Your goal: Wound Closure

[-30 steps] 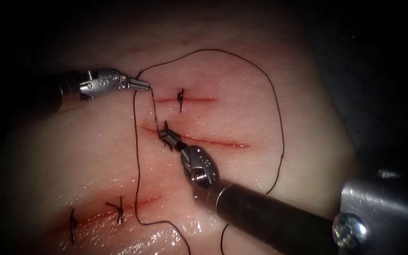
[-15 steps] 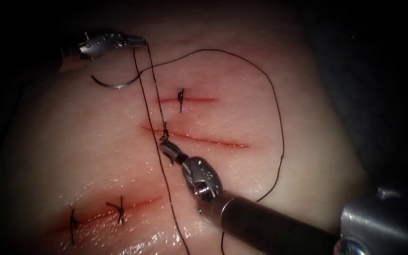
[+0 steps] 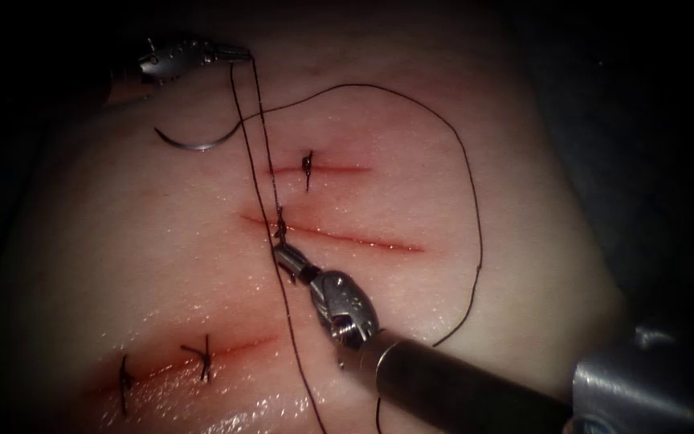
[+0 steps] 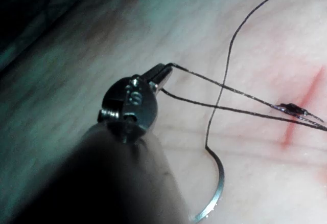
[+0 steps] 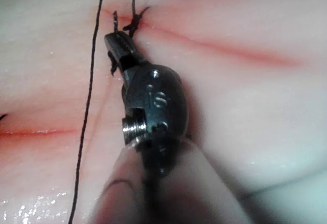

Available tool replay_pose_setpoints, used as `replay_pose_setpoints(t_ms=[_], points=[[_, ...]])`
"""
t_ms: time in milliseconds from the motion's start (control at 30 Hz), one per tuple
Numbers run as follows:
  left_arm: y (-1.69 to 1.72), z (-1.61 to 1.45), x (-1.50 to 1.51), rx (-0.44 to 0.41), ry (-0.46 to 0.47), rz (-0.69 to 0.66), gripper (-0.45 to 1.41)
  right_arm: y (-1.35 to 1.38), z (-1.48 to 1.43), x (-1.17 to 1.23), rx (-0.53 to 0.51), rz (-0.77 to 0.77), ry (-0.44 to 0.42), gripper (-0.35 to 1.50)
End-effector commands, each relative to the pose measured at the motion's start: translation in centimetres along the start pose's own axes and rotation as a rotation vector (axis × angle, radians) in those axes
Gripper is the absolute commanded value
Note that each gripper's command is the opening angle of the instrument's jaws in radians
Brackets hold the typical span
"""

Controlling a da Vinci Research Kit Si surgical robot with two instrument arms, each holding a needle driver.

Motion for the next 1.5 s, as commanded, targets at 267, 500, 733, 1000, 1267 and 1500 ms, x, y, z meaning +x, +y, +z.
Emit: replay_pose_setpoints(t_ms=[267, 500, 733, 1000, 1267, 1500], points=[[-0.38, 0.16, -0.1, 0.065, -0.057, 0.031, -0.45, -0.05, -0.09, -0.28, 0.009, -0.017, -0.077, -0.35], [-0.49, 0.19, -0.2, 0.081, -0.063, 0.036, -0.45, -0.07, -0.24, -0.4, -0.009, -0.005, -0.116, -0.35], [-0.48, 0.18, -0.26, 0.092, -0.06, 0.042, -0.45, -0.05, -0.26, -0.42, -0.009, 0.016, -0.141, -0.35], [0.1, -0.07, -0.11, 0.006, 0.032, -0.013, -0.45, -0.09, -0.18, -0.2, 0.049, 0.05, -0.035, 1.08], [0.64, -0.6, 0.46, -0.061, 0.053, -0.06, -0.45, 0.09, -0.34, 0.22, 0.06, -0.005, -0.046, 1.23], [0.89, -0.95, 1.0, -0.061, 0.062, -0.027, -0.45, 0.21, -0.4, 0.73, 0.067, -0.013, -0.034, 1.31]])
